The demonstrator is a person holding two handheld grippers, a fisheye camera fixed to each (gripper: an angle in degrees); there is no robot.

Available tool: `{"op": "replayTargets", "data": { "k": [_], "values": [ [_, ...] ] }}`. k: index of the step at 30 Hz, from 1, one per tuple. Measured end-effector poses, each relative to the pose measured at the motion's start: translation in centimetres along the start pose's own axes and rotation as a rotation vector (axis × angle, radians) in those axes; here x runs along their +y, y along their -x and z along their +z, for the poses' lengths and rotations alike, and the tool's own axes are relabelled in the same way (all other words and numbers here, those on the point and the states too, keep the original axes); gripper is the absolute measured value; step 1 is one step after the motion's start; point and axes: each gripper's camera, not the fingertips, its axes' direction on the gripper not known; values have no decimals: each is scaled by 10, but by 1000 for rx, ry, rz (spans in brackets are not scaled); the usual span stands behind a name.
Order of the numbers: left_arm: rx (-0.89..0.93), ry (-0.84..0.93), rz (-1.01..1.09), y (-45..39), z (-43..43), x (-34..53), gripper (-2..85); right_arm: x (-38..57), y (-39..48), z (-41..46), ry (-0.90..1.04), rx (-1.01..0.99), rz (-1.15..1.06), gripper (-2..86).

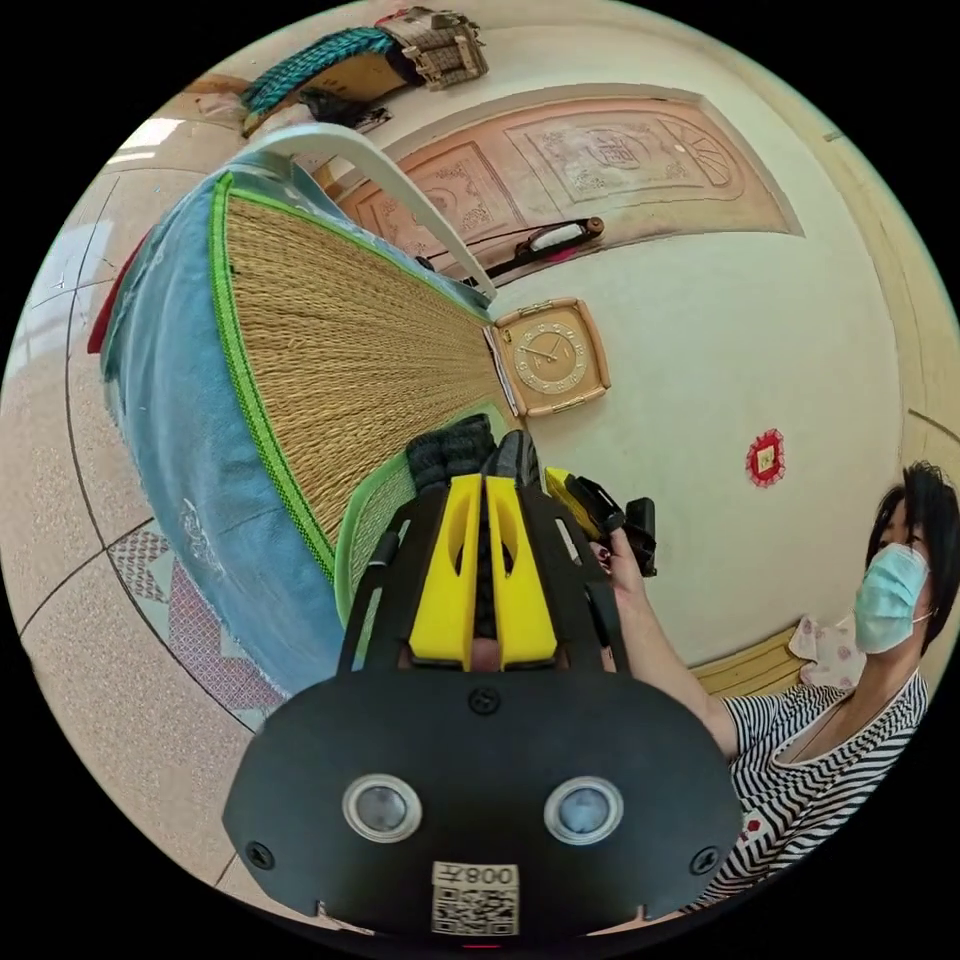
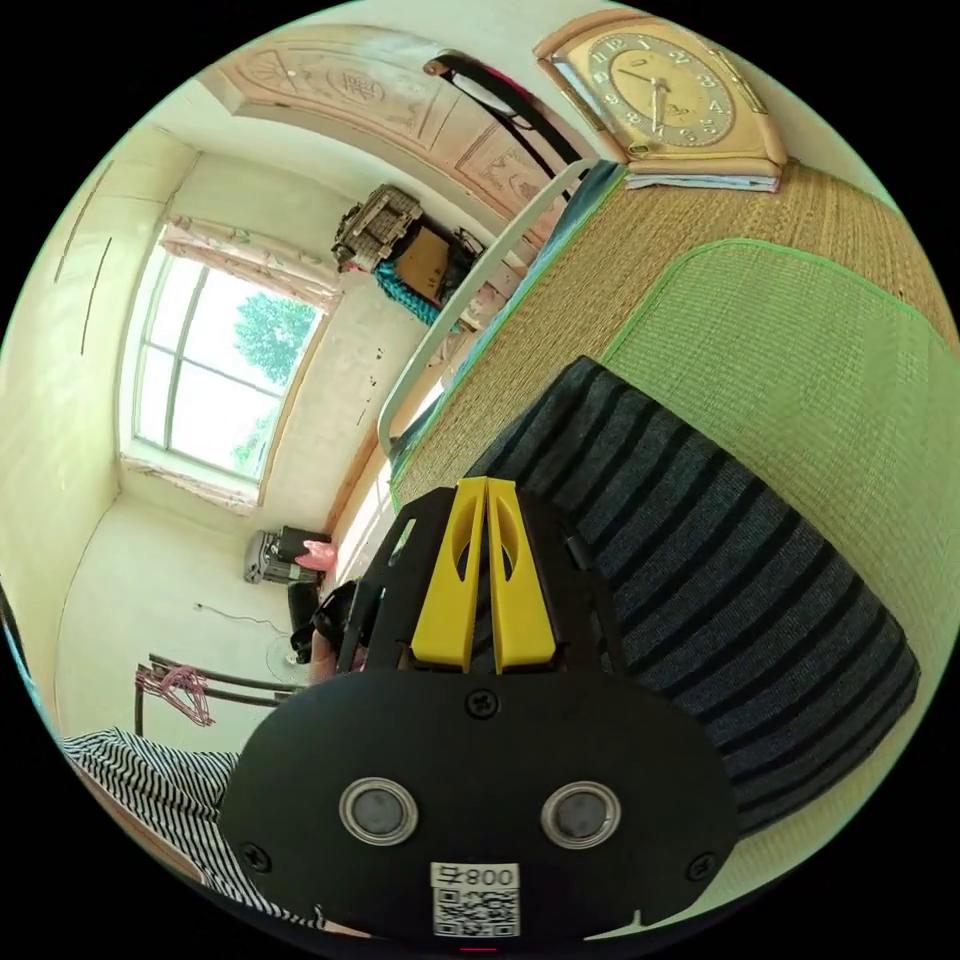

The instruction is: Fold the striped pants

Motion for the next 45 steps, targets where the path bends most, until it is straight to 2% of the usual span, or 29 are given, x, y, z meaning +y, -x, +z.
{"op": "replayTargets", "data": {
  "k": [1,3,5,8,9,11,14,16,18,22,25,28,30,33,37,40,42,45],
  "values": [
    [-5,-10,41,-13,-3,4,10,-2,5,6,15,14,-20,0],
    [-23,76,153,-37,8,8,5,-12,17,31,86,113,-72,0],
    [-121,191,293,-64,34,16,3,-17,21,48,137,170,-109,0],
    [-316,286,359,-64,60,23,1,-20,23,56,145,185,-132,0],
    [-318,296,347,-61,62,25,1,-23,25,52,155,165,-132,0],
    [-273,277,312,-59,58,33,0,-27,29,35,108,172,-141,0],
    [-305,231,371,-76,50,49,0,-38,25,-3,-44,232,-130,0],
    [-339,242,388,-79,53,57,0,-52,6,-1,-9,266,-63,0],
    [-361,268,374,-76,59,63,1,-62,-18,22,143,252,-18,1],
    [-388,209,436,-98,47,82,1,-48,-5,-25,35,235,-83,1],
    [-308,229,501,-118,47,111,1,2,-4,-89,-94,248,-111,1],
    [-303,337,540,-120,69,143,1,53,-41,-125,-148,368,49,0],
    [-360,385,518,-110,83,155,1,66,-87,-118,-58,269,173,0],
    [-297,381,433,-100,80,158,1,64,-111,-120,-86,179,260,0],
    [-266,370,408,-108,61,171,1,56,-77,-138,-79,268,144,1],
    [-161,456,428,-116,64,196,1,80,-46,-148,-70,161,44,1],
    [-161,504,431,-118,72,210,1,109,-29,-135,20,76,3,1],
    [-230,543,413,-106,87,224,3,135,-36,-100,164,133,41,1]
  ]
}}
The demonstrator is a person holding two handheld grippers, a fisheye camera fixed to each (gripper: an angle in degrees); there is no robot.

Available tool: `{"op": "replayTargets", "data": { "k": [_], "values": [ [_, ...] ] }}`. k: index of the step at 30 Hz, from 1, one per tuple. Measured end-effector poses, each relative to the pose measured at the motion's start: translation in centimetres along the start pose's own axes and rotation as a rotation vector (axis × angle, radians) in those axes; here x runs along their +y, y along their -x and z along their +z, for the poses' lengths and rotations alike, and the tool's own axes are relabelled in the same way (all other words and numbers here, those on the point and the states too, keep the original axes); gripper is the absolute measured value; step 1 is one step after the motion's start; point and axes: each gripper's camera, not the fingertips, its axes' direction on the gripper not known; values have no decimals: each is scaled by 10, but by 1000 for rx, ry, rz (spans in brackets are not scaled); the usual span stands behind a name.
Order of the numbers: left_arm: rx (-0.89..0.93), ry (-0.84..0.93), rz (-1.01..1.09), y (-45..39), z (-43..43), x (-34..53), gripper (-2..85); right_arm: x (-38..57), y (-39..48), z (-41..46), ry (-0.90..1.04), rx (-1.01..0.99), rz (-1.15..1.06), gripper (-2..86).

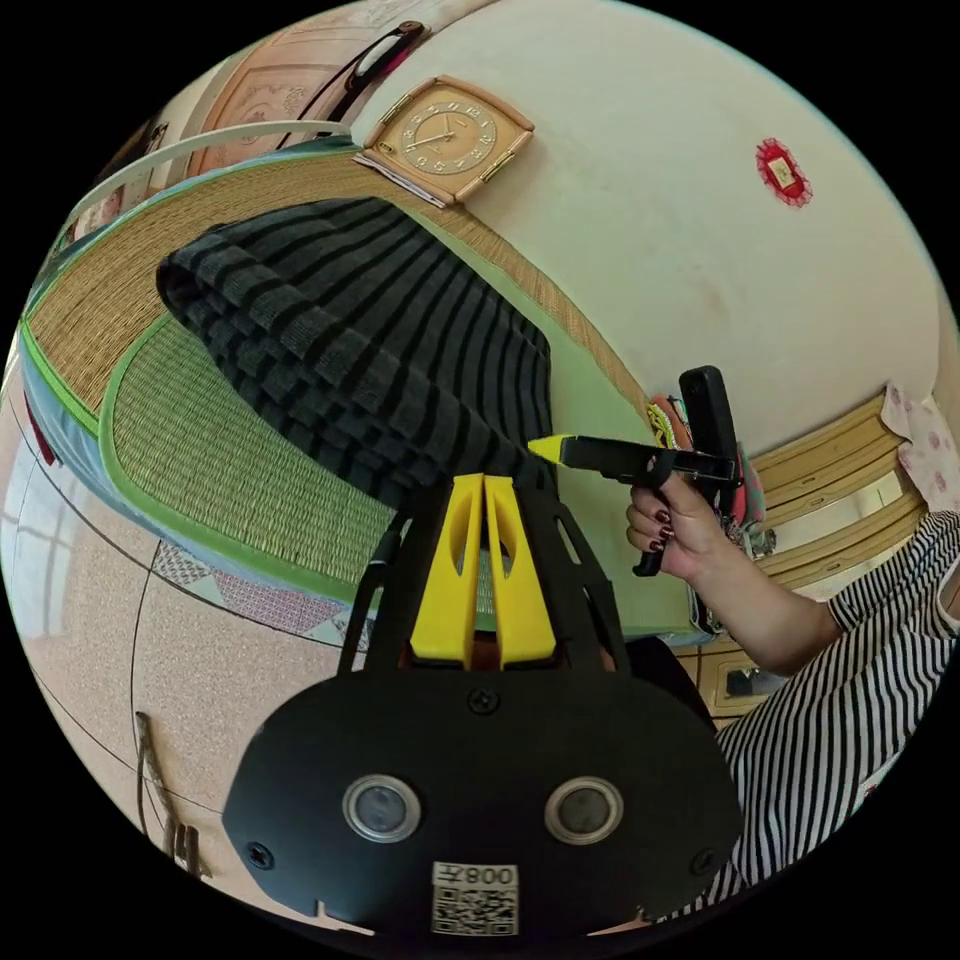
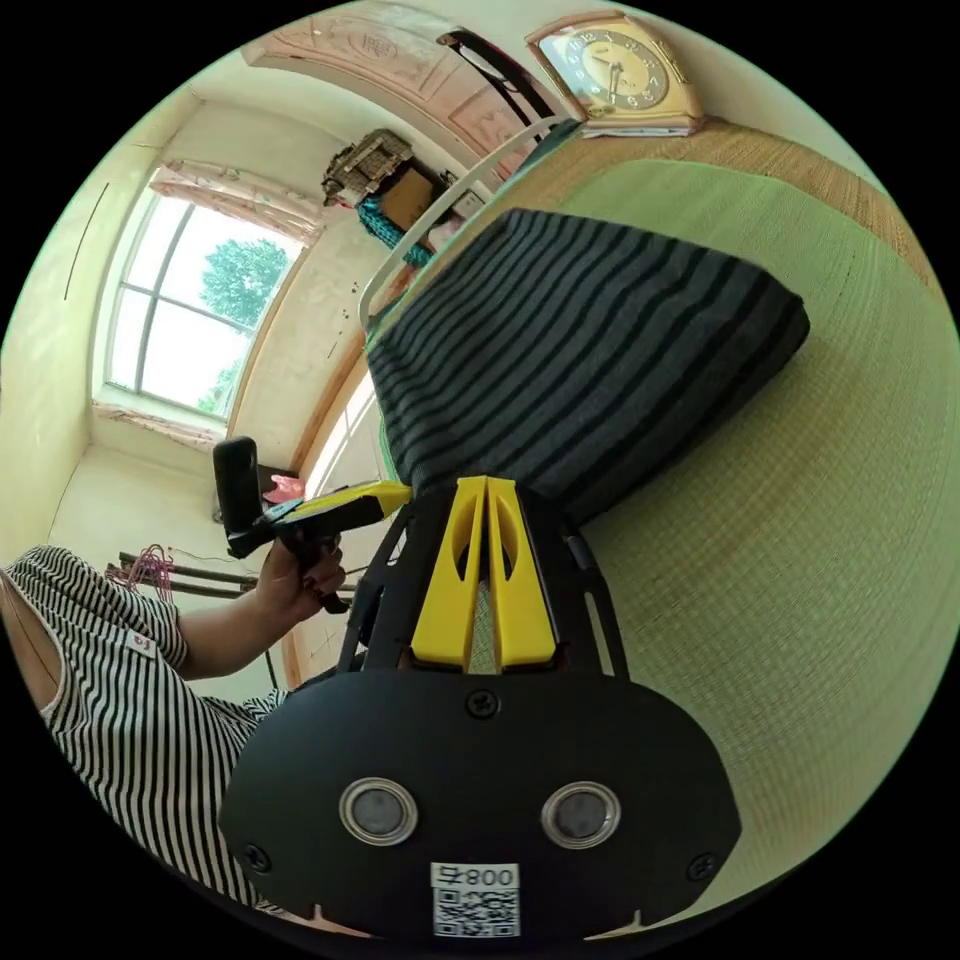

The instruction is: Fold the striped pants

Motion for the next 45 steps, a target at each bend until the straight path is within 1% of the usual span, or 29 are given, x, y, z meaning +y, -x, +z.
{"op": "replayTargets", "data": {
  "k": [1,2,3,6,7,10,12,13,15,17,21,26,33,36,42,45],
  "values": [
    [37,18,-49,6,4,2,4,2,-4,3,-4,4,28,1],
    [78,3,-96,9,0,4,5,3,-13,-3,-38,-51,85,2],
    [84,-10,-107,9,-3,6,6,1,-16,-13,-58,-94,87,2],
    [55,-8,-112,5,-14,19,15,3,-14,-34,-75,-84,57,4],
    [79,22,-112,4,-13,23,24,5,-17,-37,-77,-98,69,4],
    [161,103,-101,-2,4,30,65,27,-46,-52,-144,-229,179,9],
    [150,146,-84,-7,17,29,77,43,-68,-62,-183,-305,256,23],
    [154,167,-81,-10,25,28,76,46,-74,-63,-181,-323,274,30],
    [162,197,-85,-12,33,24,66,52,-98,-63,-149,-393,363,70],
    [87,197,-79,-11,32,23,36,54,-113,-63,-144,-444,408,90],
    [112,185,-55,-10,21,21,20,47,-133,-62,-130,-539,463,129],
    [104,171,-2,-13,2,13,13,35,-151,-58,-140,-679,509,144],
    [84,167,37,-8,-20,0,12,14,-165,-63,-164,-742,525,136],
    [73,161,35,-2,-31,-6,13,5,-166,-64,-142,-713,521,119],
    [146,108,-26,28,-67,-16,18,1,-168,-79,-145,-666,492,87],
    [173,59,-107,56,-91,-21,27,-5,-165,-91,-150,-651,461,81]
  ]
}}
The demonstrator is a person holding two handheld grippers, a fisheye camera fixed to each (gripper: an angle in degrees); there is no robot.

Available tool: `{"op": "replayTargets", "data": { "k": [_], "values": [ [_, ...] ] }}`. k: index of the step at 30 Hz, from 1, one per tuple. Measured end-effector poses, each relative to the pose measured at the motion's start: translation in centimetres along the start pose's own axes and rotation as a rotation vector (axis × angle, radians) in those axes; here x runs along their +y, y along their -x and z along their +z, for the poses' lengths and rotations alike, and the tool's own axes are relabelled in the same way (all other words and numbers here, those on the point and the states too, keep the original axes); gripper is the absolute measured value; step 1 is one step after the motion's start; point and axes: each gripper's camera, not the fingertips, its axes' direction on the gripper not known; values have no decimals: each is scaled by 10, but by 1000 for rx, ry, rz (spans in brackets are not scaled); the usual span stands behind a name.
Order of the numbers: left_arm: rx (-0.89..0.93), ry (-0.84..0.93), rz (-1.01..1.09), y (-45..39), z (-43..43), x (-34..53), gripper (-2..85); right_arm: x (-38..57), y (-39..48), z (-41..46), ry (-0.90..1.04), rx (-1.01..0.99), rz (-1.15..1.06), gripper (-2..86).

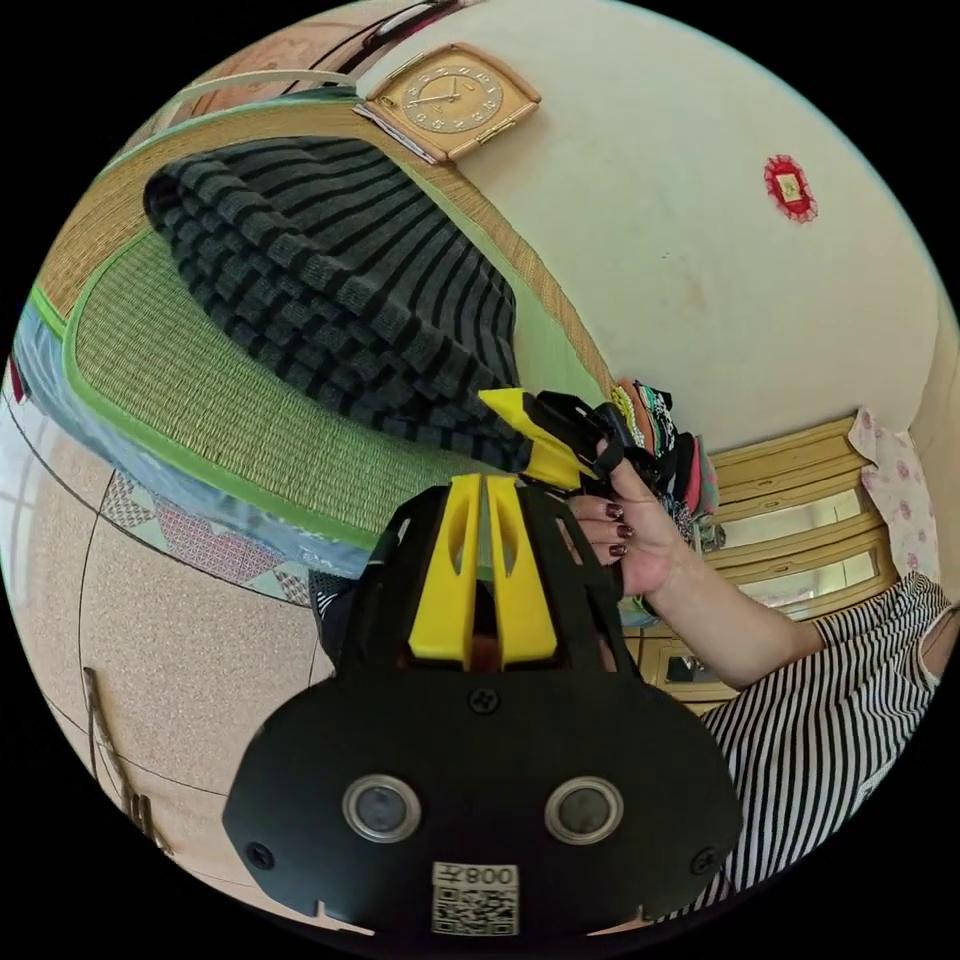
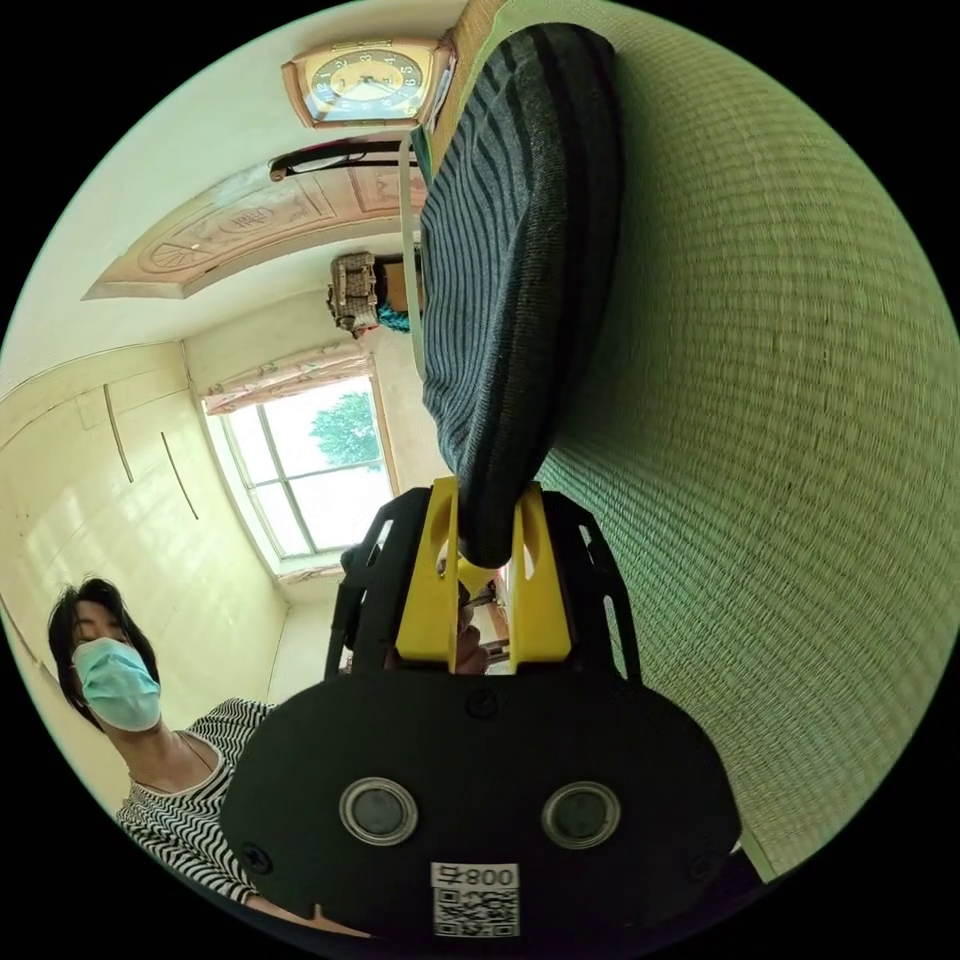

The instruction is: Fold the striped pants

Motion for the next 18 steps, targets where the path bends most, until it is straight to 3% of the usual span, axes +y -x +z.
{"op": "replayTargets", "data": {
  "k": [11,18],
  "values": [
    [360,-418,-405,130,-97,-51,119,-14,30,-22,-15,-51,-66,73],
    [471,-527,-498,180,-120,-100,164,-20,32,-28,-15,-61,-96,72]
  ]
}}
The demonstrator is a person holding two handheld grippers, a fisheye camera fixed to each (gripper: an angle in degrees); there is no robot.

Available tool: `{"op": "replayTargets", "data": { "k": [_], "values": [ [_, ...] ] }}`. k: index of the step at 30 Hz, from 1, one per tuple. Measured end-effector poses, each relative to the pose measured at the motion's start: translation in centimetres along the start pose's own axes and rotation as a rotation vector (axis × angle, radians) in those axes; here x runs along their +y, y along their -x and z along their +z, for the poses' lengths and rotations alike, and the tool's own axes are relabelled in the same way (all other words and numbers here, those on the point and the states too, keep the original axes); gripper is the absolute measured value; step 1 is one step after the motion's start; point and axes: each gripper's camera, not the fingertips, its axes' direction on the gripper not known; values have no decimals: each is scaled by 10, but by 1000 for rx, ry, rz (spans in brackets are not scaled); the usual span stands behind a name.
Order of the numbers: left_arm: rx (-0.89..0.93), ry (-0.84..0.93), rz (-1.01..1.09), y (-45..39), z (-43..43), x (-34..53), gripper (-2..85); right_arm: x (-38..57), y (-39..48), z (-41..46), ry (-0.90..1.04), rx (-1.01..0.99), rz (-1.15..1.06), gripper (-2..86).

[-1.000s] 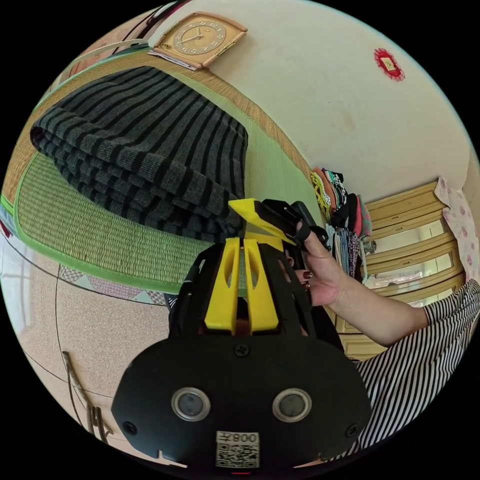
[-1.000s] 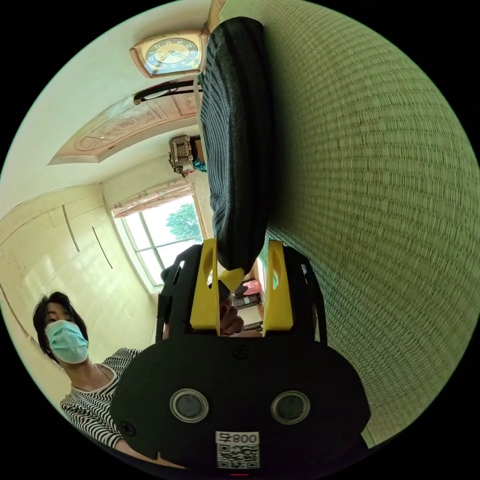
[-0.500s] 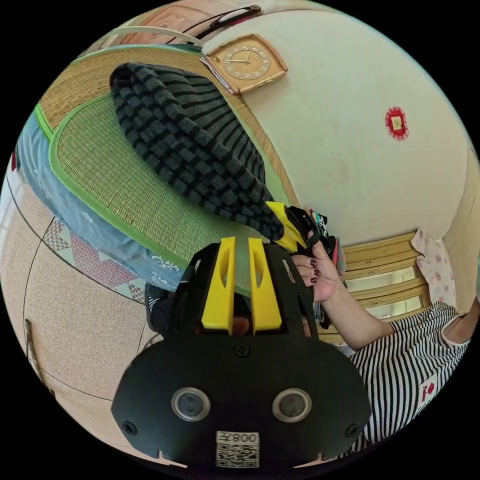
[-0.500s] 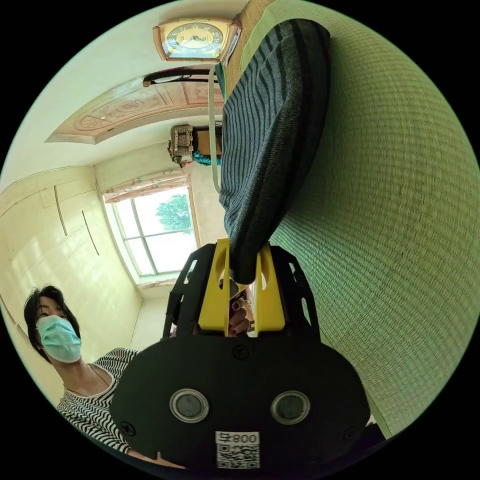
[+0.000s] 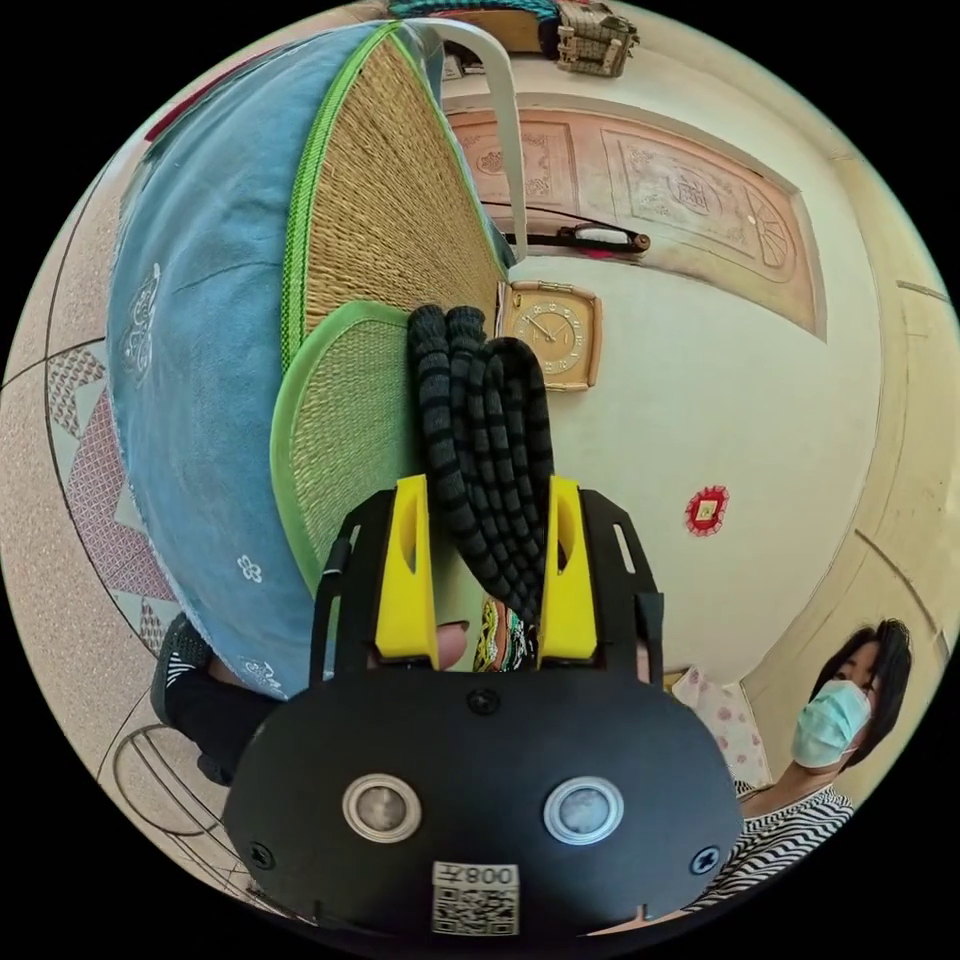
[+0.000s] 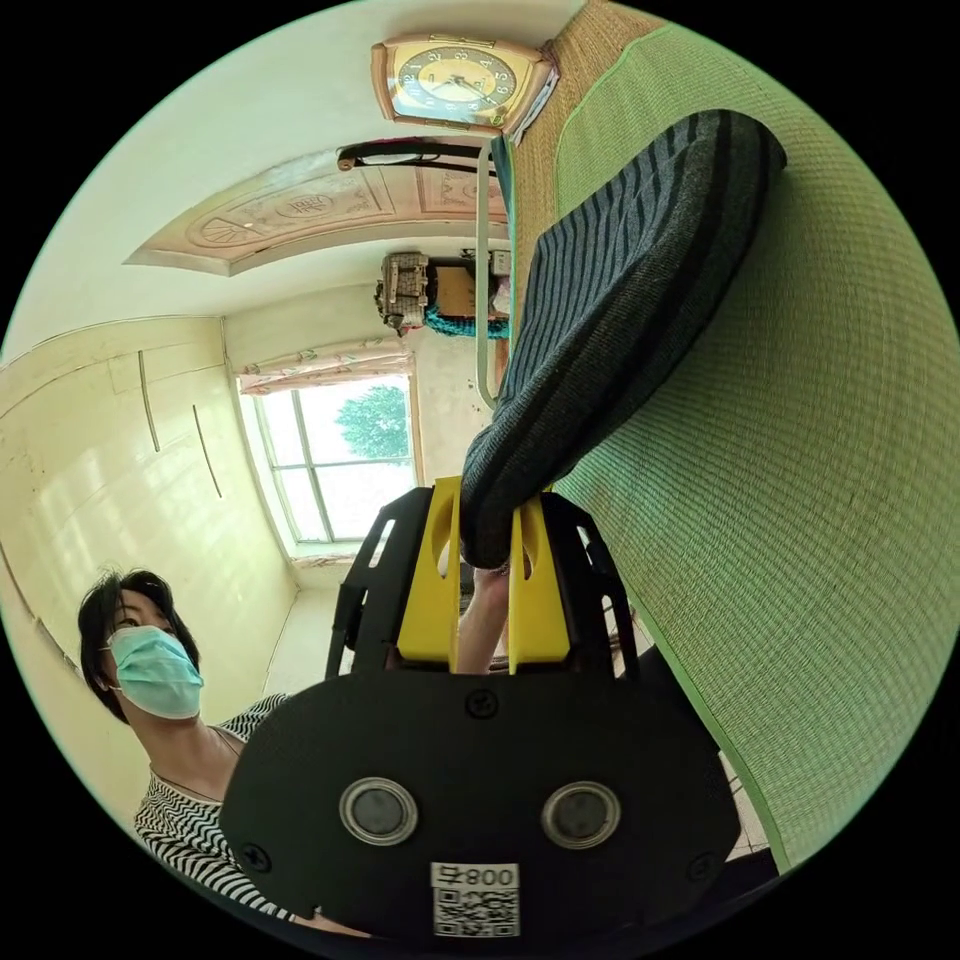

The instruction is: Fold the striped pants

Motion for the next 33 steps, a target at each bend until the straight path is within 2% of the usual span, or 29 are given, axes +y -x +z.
{"op": "replayTargets", "data": {
  "k": [11,21,27,33],
  "values": [
    [-17,22,-50,21,48,-87,186,13,-35,1,-11,-24,18,72],
    [59,60,-55,62,100,-108,202,37,-90,10,-5,-19,49,74],
    [-28,110,-88,107,146,-110,139,53,-127,22,2,-12,71,75],
    [-108,115,-3,138,188,-89,93,72,-161,25,-9,4,76,73]
  ]
}}
